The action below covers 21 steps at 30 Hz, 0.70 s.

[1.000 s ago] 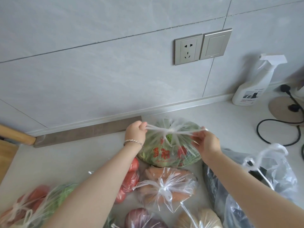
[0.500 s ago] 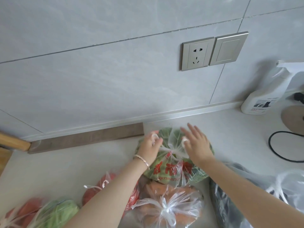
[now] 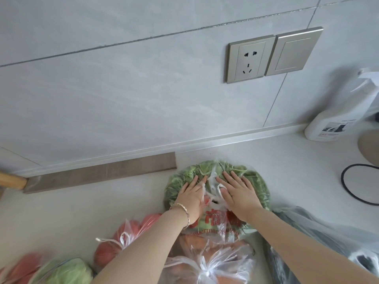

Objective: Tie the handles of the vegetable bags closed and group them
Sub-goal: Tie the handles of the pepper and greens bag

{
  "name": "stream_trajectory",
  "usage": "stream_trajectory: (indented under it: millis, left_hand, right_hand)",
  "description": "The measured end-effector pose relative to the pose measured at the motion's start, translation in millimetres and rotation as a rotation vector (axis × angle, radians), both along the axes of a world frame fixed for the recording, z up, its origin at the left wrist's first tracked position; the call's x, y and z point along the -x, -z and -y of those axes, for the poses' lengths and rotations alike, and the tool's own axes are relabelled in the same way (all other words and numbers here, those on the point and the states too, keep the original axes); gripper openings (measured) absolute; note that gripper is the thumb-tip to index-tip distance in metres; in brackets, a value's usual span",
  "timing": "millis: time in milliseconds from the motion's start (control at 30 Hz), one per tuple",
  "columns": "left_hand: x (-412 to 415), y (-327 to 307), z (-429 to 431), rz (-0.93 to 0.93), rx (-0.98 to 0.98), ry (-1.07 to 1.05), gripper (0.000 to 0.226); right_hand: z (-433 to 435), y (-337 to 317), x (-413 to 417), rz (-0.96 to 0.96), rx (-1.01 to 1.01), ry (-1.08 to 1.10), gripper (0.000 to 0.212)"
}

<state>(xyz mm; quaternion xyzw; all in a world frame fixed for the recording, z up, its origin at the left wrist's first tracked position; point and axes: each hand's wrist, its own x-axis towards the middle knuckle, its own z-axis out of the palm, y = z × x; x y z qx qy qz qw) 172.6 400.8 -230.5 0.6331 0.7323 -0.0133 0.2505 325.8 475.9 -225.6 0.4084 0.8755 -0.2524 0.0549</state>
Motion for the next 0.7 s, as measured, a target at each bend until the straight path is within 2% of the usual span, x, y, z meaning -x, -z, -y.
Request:
stream_trajectory:
  millis: [67, 133, 200, 233, 300, 367, 400, 500, 533, 600, 700]
  left_hand:
    - [0.7, -23.1, -5.2, 0.331, -0.011, -0.238, 0.029]
    - [2.1, -50.2, -7.1, 0.750, -0.091, -0.609, 0.021]
    - [6.5, -72.5, -8.9, 1.295, -0.234, -0.978, 0.016]
    - [7.3, -81.9, -9.5, 1.545, -0.289, -1.080, 0.021]
    - [7.1, -96.6, -13.6, 1.808, -0.394, -1.102, 0.025]
    - [-0.7, -104.3, -16.5, 1.785, -0.454, -0.999, 0.020]
    - [-5.3, -102.6, -17.1, 1.660, -0.453, -0.932, 0.017]
    - [-12.0, -82.1, -11.7, 0.956, -0.418, -0.631, 0.022]
    - [-9.4, -73.2, -7.7, 0.803, -0.416, -0.562, 0.025]
    - [-4.5, -61.6, -1.5, 0.684, -0.410, -0.529, 0.028]
    - [-5.7, -59.7, 1.6, 0.555, -0.414, -0.553, 0.020]
  right_hand:
    - [-1.4, -15.4, -2.0, -0.259, 0.245, 0.240, 0.052]
    - [-2.7, -37.0, -8.9, -0.574, 0.517, 0.557, 0.036]
    - [-5.1, -62.1, -18.4, -0.917, 0.792, 0.747, 0.046]
    - [-5.4, -72.0, -22.9, -1.106, 0.963, 0.793, 0.051]
    - [-7.7, -85.7, -25.4, -1.374, 1.241, 0.840, 0.047]
    - [-8.0, -88.4, -21.7, -1.462, 1.366, 0.883, 0.041]
    - [-9.1, -87.6, -18.4, -1.449, 1.385, 0.898, 0.039]
    - [-10.8, -77.7, -13.7, -1.279, 1.244, 0.966, 0.047]
    - [-10.4, -71.9, -15.1, -1.206, 1.166, 1.003, 0.051]
    - [-7.8, -59.4, -21.1, -1.077, 1.003, 1.092, 0.050]
    - [-3.6, -51.3, -25.1, -0.992, 0.889, 1.187, 0.039]
